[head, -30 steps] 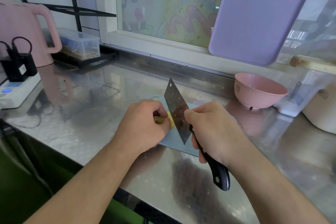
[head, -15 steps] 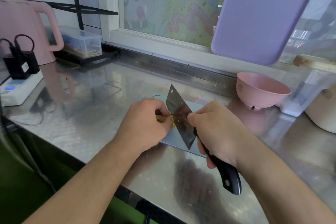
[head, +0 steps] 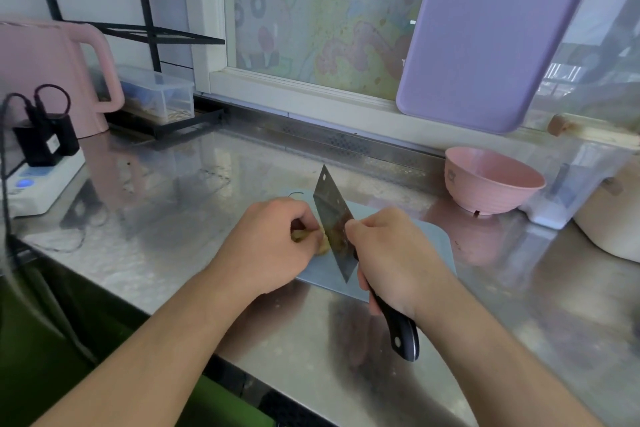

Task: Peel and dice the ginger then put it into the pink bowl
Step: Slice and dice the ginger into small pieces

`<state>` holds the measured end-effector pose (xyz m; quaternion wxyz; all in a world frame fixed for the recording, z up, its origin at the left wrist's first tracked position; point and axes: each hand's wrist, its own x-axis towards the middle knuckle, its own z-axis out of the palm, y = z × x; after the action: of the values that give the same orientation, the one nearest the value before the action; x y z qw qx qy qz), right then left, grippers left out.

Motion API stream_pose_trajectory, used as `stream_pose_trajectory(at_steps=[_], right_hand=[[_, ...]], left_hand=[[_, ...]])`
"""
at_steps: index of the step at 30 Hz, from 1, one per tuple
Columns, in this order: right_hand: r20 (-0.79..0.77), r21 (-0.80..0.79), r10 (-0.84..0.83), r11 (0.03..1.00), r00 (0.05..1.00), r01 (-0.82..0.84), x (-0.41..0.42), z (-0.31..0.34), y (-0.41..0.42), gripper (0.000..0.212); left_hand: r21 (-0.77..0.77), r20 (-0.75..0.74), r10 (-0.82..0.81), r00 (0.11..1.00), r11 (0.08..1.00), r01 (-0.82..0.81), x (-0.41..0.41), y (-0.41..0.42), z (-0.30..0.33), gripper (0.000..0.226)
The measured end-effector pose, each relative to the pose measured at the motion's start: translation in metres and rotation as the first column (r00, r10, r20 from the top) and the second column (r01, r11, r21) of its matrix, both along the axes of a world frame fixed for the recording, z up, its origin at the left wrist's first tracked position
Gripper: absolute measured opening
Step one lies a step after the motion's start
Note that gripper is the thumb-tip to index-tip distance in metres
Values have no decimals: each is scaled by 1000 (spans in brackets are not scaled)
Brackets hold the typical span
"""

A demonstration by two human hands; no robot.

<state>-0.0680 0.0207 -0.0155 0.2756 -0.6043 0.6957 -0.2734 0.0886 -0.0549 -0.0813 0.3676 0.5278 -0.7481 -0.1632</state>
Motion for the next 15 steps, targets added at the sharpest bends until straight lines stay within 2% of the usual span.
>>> stream_pose_trajectory(at_steps=[4,15], right_hand=[[151,-66,-66,995,986,77,-1,4,2,39],[143,2,-42,999,989,43,-3,6,4,38]], left_hand=[[-70,-6,-62,998,996,62,6,-4,-9,5],[-93,-56,-68,996,994,63,5,-5,-12,8]])
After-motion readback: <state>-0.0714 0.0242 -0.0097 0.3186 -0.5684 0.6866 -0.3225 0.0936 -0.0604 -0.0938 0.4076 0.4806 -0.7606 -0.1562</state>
